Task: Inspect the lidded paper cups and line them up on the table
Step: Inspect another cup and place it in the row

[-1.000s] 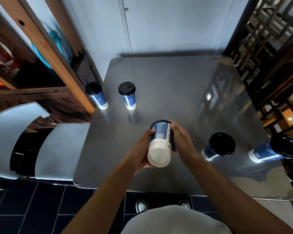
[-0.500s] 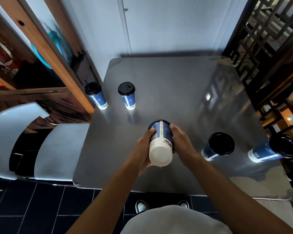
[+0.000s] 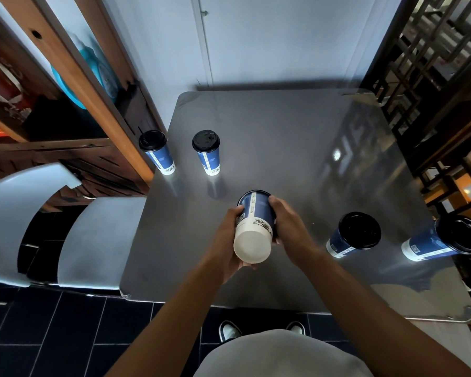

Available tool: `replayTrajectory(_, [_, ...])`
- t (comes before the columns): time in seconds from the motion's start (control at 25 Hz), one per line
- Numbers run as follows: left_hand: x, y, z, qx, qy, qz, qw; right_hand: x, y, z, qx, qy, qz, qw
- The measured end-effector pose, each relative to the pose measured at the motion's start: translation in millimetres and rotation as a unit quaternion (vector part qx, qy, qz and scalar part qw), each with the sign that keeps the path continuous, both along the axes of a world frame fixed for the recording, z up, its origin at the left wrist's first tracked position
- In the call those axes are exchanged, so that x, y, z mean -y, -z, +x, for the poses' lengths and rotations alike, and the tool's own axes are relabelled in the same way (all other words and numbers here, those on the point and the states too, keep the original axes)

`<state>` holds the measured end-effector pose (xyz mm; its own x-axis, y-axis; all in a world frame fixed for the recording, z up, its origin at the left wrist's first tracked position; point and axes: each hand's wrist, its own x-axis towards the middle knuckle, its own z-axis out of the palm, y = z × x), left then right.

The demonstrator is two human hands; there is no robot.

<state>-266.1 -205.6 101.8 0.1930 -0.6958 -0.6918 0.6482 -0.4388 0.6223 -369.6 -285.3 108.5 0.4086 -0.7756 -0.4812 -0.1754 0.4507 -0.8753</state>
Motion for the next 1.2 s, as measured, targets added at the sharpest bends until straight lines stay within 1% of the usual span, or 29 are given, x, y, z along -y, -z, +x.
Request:
replayTrajectory(0.12, [-1, 2, 4, -0.001, -0.013, 0.000, 1.000, 0, 0, 3, -0.002, -0.007, -0.017, 1.000])
replayTrajectory(0.28, [-3, 5, 9, -0.042, -0.038, -0.018, 0.998, 1, 2, 7, -0.017, -0.015, -0.021, 1.000])
replayTrajectory(0.32, [-3, 6, 11, -0.041, -0.047, -0.027, 0.998, 1, 5, 7, -0.017, -0.020, -0.015, 1.000])
replayTrajectory(0.4, [-4, 16, 16, 0.013, -0.056, -0.047, 0.997, 2, 11, 6, -0.001, -0.029, 0.019, 0.999])
replayTrajectory(0.48, [-9, 25, 24, 0.106, -0.044, -0.025, 0.993, 3, 13, -1, 0.027, -0.057, 0.064, 0.996])
replayTrajectory(0.52, [-12, 30, 29, 0.141, -0.043, -0.016, 0.989, 3, 13, -5, 0.034, -0.087, 0.077, 0.993])
replayTrajectory(0.6, [-17, 36, 38, 0.163, -0.029, -0.033, 0.986, 2, 12, -13, 0.038, -0.148, 0.085, 0.985])
replayTrajectory(0.64, [-19, 38, 41, 0.172, -0.014, -0.046, 0.984, 2, 14, -13, 0.029, -0.168, 0.074, 0.983])
replayTrajectory(0.68, [-20, 41, 44, 0.187, 0.004, -0.057, 0.981, 2, 16, -12, 0.008, -0.182, 0.044, 0.982])
replayTrajectory(0.76, [-19, 44, 49, 0.227, 0.040, -0.064, 0.971, 3, 23, -5, -0.063, -0.183, -0.047, 0.980])
replayTrajectory(0.8, [-19, 45, 52, 0.240, 0.050, -0.065, 0.967, 3, 25, -2, -0.088, -0.175, -0.077, 0.978])
replayTrajectory(0.96, [-21, 48, 69, 0.258, 0.069, -0.076, 0.961, 3, 24, 6, -0.121, -0.175, -0.117, 0.970])
replayTrajectory(1.08, [-17, 54, 77, 0.308, 0.115, -0.077, 0.941, 4, 27, 12, -0.165, -0.178, -0.173, 0.955])
replayTrajectory(1.2, [-5, 63, 81, 0.346, 0.111, -0.076, 0.928, 12, 36, 19, -0.198, -0.158, -0.205, 0.945])
